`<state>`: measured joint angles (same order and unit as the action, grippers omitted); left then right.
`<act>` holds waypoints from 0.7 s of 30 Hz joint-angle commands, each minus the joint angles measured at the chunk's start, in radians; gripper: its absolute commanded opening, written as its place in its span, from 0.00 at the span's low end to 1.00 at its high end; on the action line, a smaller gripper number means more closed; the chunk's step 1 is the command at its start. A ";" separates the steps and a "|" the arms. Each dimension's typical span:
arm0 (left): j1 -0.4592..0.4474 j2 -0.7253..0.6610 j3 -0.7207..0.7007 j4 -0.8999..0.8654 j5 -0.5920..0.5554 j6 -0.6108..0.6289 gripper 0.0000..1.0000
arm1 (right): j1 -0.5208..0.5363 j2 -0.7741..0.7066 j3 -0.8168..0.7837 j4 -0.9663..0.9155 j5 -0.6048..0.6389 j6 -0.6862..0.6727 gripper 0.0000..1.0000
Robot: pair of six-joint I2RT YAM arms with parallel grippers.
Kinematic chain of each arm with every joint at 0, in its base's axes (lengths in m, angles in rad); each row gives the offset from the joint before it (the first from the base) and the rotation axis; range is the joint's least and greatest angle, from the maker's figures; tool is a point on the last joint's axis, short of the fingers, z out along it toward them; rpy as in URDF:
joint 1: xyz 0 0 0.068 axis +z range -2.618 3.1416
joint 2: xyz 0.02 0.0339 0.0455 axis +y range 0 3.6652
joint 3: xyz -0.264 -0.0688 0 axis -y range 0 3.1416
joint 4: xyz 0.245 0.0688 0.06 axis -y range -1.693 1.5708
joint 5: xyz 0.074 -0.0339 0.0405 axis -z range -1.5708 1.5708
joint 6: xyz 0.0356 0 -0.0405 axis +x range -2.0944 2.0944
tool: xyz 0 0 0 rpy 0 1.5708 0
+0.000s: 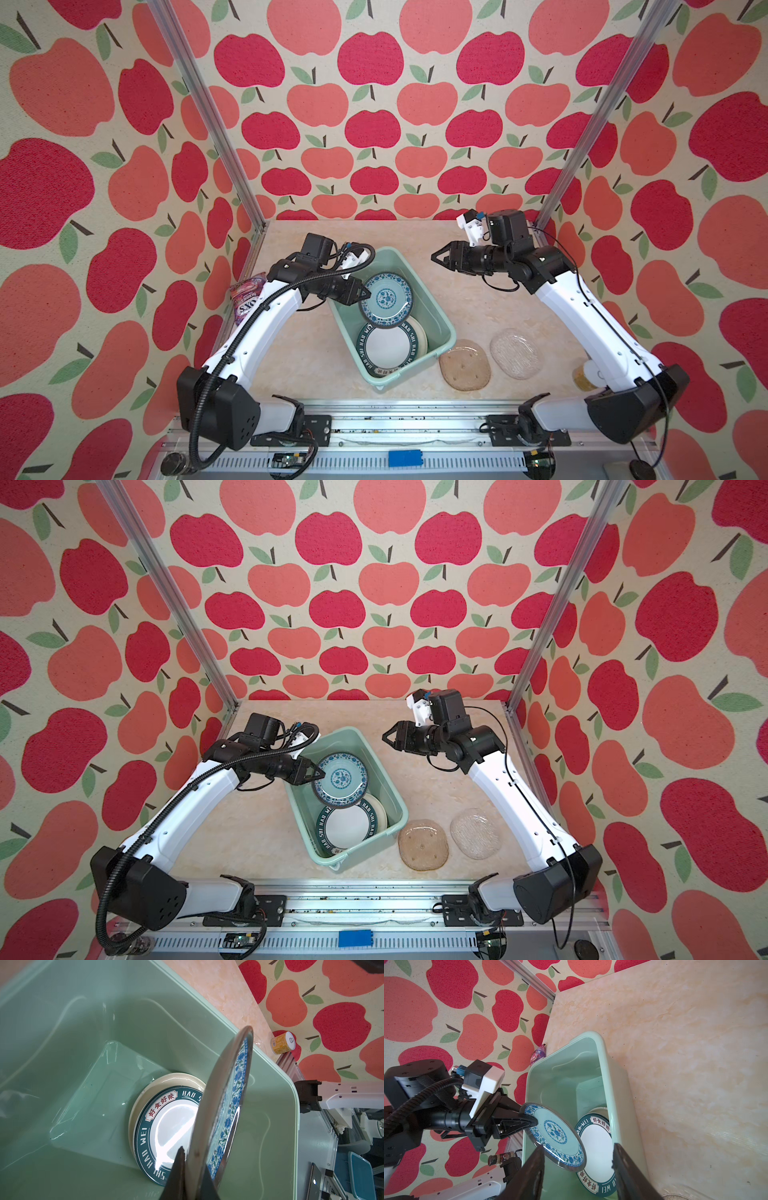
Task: Place the plates into the plastic bin on the countertop
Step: Place the plate in the plastic bin.
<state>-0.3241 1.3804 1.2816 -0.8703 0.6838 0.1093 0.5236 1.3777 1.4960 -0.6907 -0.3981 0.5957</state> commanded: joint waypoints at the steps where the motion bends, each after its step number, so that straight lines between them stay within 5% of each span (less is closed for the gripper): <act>1: -0.013 0.074 0.065 -0.085 -0.013 0.120 0.00 | -0.015 0.004 0.029 -0.033 -0.018 -0.020 0.54; 21: -0.097 0.411 0.128 -0.282 0.006 0.304 0.00 | -0.089 0.150 0.164 -0.071 -0.095 -0.017 0.55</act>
<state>-0.4278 1.7676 1.3758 -1.0889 0.6701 0.3626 0.4400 1.5173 1.6264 -0.7353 -0.4660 0.5957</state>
